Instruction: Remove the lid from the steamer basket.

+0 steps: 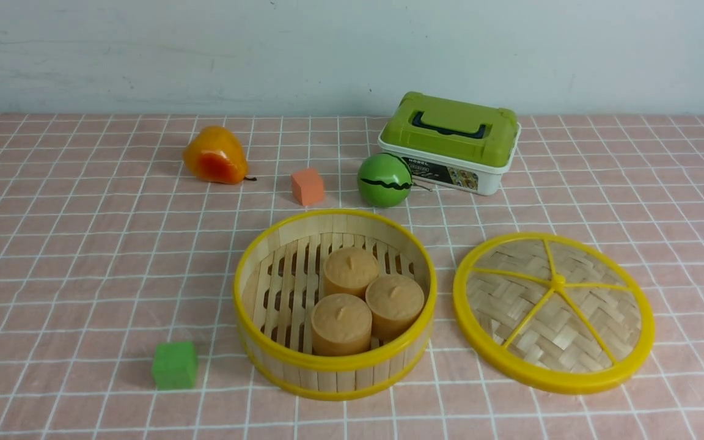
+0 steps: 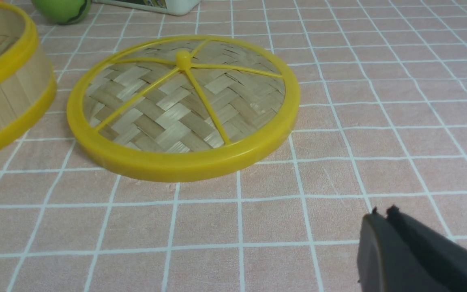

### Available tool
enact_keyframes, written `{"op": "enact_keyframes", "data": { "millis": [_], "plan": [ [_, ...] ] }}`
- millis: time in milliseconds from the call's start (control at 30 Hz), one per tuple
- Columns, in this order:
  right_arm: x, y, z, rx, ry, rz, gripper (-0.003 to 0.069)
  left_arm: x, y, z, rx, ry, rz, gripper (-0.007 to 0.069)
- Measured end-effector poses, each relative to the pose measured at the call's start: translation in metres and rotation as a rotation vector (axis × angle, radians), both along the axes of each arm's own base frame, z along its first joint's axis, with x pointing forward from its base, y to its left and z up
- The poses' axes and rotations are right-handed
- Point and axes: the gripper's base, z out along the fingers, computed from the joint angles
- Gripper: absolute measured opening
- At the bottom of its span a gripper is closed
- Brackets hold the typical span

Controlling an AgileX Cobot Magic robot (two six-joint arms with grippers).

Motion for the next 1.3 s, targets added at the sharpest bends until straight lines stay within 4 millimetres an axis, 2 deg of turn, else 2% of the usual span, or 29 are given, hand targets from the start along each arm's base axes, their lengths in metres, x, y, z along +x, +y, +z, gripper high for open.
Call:
{"op": "enact_keyframes", "data": {
  "millis": [1300],
  "plan": [
    [0.0000, 0.0000, -0.0001, 0.000, 0.001, 0.000, 0.0020, 0.0000, 0.0000, 0.0000, 0.000, 0.000, 0.000, 0.0239]
  ]
}}
